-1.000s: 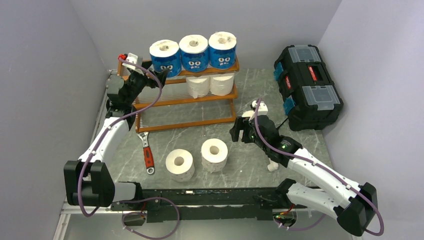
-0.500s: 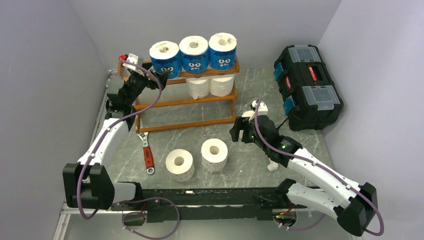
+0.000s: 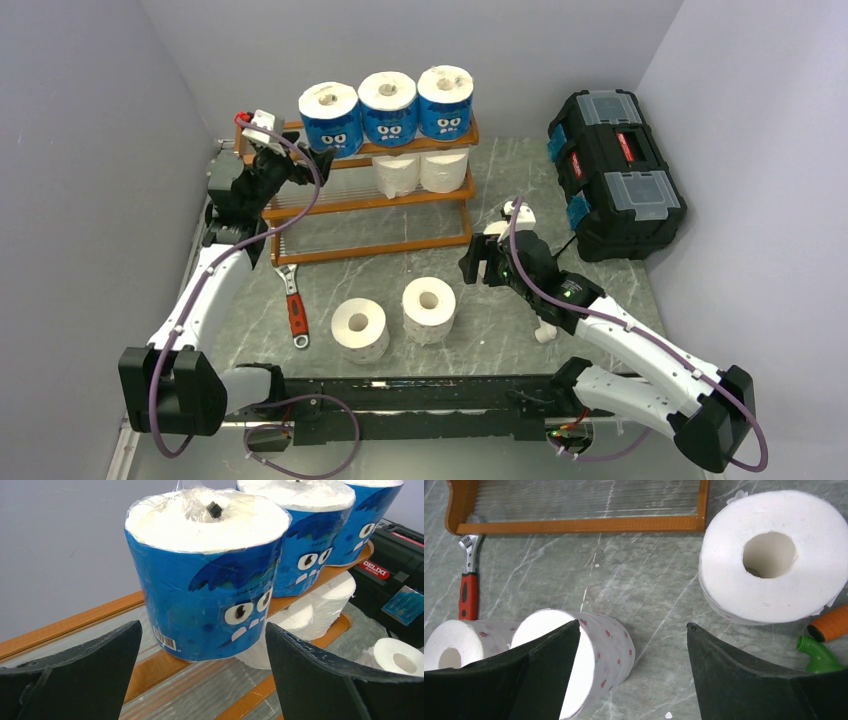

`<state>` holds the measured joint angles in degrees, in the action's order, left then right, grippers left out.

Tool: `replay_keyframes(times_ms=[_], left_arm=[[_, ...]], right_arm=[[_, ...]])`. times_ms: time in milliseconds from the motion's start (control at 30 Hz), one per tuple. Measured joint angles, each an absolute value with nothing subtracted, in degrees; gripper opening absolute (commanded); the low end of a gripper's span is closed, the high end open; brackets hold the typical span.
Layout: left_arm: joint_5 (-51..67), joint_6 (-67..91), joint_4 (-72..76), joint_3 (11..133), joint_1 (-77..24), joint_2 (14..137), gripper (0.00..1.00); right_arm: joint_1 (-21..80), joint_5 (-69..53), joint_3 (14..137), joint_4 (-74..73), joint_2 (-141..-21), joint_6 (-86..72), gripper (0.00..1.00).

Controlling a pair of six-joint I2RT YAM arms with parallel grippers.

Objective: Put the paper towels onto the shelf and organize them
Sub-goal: Adjust the paper towel on the shelf.

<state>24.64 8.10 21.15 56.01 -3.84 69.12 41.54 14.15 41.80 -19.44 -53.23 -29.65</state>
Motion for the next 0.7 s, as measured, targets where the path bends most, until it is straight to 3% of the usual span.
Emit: replay_keyframes(times_ms=[433,700], left_arm=[[22.92,10.87,18.15,56.93,-3.51,58.89,0.99],[20.45,21.56,13.85,66.81,-0.97,60.86,0.95]], right_arm=[[41.54,13.67,42.48,-19.59,-52.29,-29.50,0.81],[41.52,7.62,46.63,-13.52,-52.64,-28.27,0.78]])
